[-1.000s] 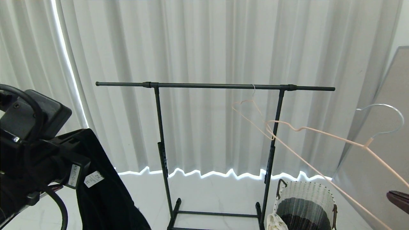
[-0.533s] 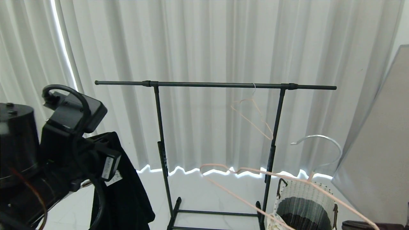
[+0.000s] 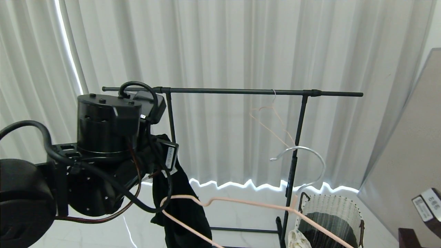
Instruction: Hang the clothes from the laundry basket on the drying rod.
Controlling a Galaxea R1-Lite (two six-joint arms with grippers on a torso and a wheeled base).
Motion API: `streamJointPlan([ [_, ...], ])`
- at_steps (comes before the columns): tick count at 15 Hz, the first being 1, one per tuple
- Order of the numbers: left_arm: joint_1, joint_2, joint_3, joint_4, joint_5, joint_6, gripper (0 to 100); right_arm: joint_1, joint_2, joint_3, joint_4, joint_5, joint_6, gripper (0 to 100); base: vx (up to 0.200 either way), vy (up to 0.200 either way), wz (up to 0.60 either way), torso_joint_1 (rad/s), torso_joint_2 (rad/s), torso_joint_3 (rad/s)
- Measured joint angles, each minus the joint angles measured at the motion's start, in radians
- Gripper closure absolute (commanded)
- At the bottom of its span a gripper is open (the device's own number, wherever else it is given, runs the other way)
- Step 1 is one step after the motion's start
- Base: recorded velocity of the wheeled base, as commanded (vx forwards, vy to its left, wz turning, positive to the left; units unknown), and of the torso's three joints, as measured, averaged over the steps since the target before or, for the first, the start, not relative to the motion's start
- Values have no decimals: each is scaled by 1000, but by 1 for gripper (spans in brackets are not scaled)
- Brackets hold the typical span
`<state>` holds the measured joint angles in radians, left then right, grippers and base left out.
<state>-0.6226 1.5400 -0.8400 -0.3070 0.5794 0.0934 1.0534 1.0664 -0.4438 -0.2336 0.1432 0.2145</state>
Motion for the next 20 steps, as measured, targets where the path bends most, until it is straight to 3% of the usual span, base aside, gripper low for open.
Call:
streamJointPlan([
  [4, -8, 54, -28, 1, 0, -11, 100, -89, 133, -1, -177, -1, 5, 100, 0, 0, 0, 0, 0, 0],
  [13, -15, 70, -31, 1, 1, -27, 100, -123, 232, -51, -210, 0, 3, 100, 0, 0, 0, 0, 0, 0],
  [20, -38, 66, -33, 1, 64, -57, 100, -84, 306, -99, -212, 1, 5, 100, 0, 0, 0, 0, 0, 0],
])
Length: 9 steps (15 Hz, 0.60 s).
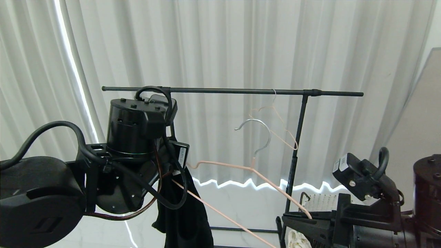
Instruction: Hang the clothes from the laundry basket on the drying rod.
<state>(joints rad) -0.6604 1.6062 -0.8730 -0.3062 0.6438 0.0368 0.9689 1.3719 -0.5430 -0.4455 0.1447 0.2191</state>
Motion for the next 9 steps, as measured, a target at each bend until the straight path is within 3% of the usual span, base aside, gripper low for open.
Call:
streamJointPlan([
  [7, -30, -9, -17, 0, 1, 0, 100, -16, 85, -58, -34, -1, 3, 100, 0, 0, 0, 0, 0, 0],
  [9, -60, -10, -29, 0, 41, -1, 100, -16, 111, -78, -34, -1, 3, 100, 0, 0, 0, 0, 0, 0],
])
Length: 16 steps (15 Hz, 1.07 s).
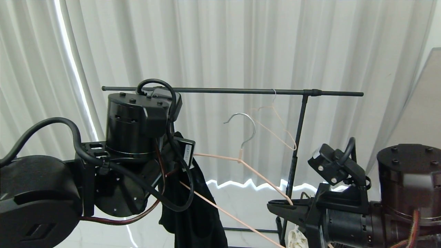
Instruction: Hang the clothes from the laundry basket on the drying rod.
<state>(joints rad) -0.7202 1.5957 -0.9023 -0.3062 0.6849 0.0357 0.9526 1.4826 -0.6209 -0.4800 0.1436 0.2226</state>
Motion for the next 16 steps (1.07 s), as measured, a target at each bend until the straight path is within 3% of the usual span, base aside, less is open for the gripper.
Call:
streamJointPlan([
  [3, -44, -3, -7, 0, 58, -1, 100, 6, 37, -29, -1, 0, 1, 100, 0, 0, 0, 0, 0, 0],
  [16, -209, -21, -91, -1, 59, -2, 100, 40, 119, -77, -45, -15, 69, 100, 0, 0, 0, 0, 0, 0],
])
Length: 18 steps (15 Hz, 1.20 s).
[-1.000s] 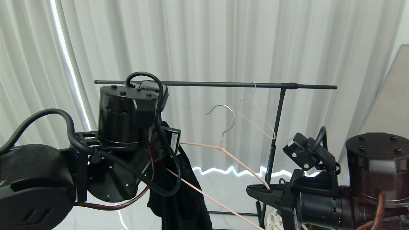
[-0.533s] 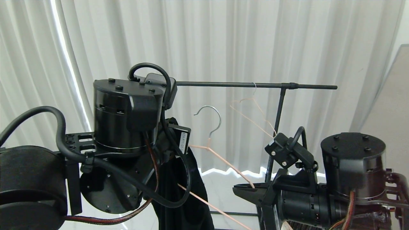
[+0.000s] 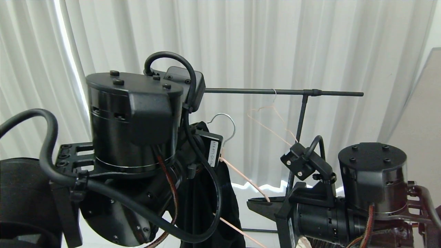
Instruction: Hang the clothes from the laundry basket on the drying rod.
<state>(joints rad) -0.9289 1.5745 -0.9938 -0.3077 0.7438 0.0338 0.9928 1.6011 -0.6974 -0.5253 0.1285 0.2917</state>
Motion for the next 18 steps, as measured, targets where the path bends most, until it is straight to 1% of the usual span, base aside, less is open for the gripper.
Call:
streamJointPlan([
  [2, -10, 0, -14, 0, 0, 0, 100, 0, -6, 0, 0, -34, 13, 100, 0, 0, 0, 0, 0, 0],
  [4, -31, 0, -20, 0, -1, -9, 100, 0, -11, 0, 1, -37, 13, 100, 0, 0, 0, 0, 0, 0],
  [5, -38, 0, -17, 0, -1, -21, 0, 0, -15, 1, 1, -38, 13, 100, 0, 0, 0, 0, 0, 0],
  [8, -42, 0, -13, 0, 5, -30, 0, -5, -38, 13, 1, -40, 14, 100, 0, 0, 0, 0, 0, 0],
  [11, -11, -2, -10, 0, 6, -24, 0, -26, -83, 58, 2, -40, 13, 100, 0, 0, 0, 0, 0, 0],
  [16, -32, -7, 12, -1, 5, -22, 0, -81, -130, 69, -2, -40, 8, 100, 0, 0, 0, 0, 0, 0],
  [18, -36, -11, 20, -2, 5, -21, 0, -99, -140, 69, -42, -40, 6, 100, 0, 0, 0, 0, 0, 0],
])
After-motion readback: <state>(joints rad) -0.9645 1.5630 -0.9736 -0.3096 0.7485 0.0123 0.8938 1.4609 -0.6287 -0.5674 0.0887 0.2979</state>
